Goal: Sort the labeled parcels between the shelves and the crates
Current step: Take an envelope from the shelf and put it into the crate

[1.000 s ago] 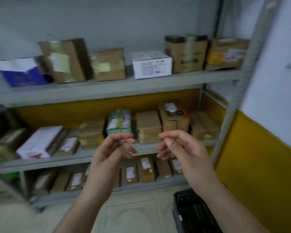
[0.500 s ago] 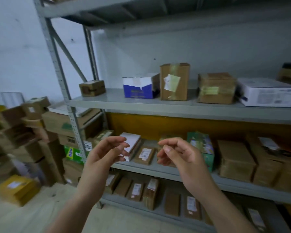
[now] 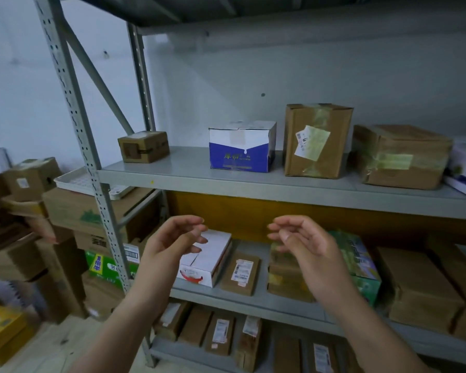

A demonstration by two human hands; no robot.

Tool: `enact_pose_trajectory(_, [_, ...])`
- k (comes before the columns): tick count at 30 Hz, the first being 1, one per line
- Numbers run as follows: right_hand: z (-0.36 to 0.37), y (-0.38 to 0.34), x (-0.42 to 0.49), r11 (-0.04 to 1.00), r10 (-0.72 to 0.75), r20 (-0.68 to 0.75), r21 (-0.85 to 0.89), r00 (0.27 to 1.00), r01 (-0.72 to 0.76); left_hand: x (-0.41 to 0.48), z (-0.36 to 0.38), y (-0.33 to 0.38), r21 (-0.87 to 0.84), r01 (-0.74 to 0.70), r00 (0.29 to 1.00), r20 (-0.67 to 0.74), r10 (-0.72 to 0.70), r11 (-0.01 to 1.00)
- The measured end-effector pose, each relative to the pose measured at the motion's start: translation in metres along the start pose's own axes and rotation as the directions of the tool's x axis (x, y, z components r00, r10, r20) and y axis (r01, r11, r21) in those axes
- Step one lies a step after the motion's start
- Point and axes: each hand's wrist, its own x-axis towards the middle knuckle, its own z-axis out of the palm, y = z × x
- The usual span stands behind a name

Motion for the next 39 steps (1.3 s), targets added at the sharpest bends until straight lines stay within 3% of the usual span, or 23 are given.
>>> enact_pose_trajectory(5, [0.002,0.035,0.100,0.998,-0.053,-0.087,-0.036,0.995,0.050,0.100,0.002,-0.017,0.045,-0.033,0.999,-0.002,0.033,0.998])
enact_pose_trajectory(13, [0.017,0.059,0.259,0.991,-0.013,-0.168,-0.132,0.986,-0.009,0.254,0.009,-0.026,0.128,-0.069,0.996,-0.040,0.074,0.989])
enact_pose_trajectory(16, [0.022,0.059,0.303,0.969,-0.010,-0.228,-0.242,0.974,-0.046,0.310,0.020,-0.022,0.112,-0.076,0.996,-0.030,0.080,0.991])
enact_pose_trajectory(21, [0.035,0.055,0.356,0.972,0.231,-0.319,0.034,0.919,-0.232,0.388,0.041,-0.021,0.020,0.130,0.991,0.038,-0.130,0.991])
enact_pose_trajectory(26, [0.043,0.065,0.383,0.896,0.424,-0.305,0.276,0.853,-0.347,0.420,0.045,-0.032,0.008,0.282,0.941,0.191,-0.278,0.959])
enact_pose_trajectory(32, [0.058,0.060,0.385,0.885,0.459,-0.389,0.278,0.799,-0.373,0.418,0.037,-0.038,0.020,0.289,0.914,0.291,-0.282,0.957])
enact_pose_trajectory(39, [0.063,0.046,0.355,0.914,0.399,-0.386,0.235,0.832,-0.330,0.399,0.019,-0.031,0.010,0.259,0.913,0.324,-0.248,0.966])
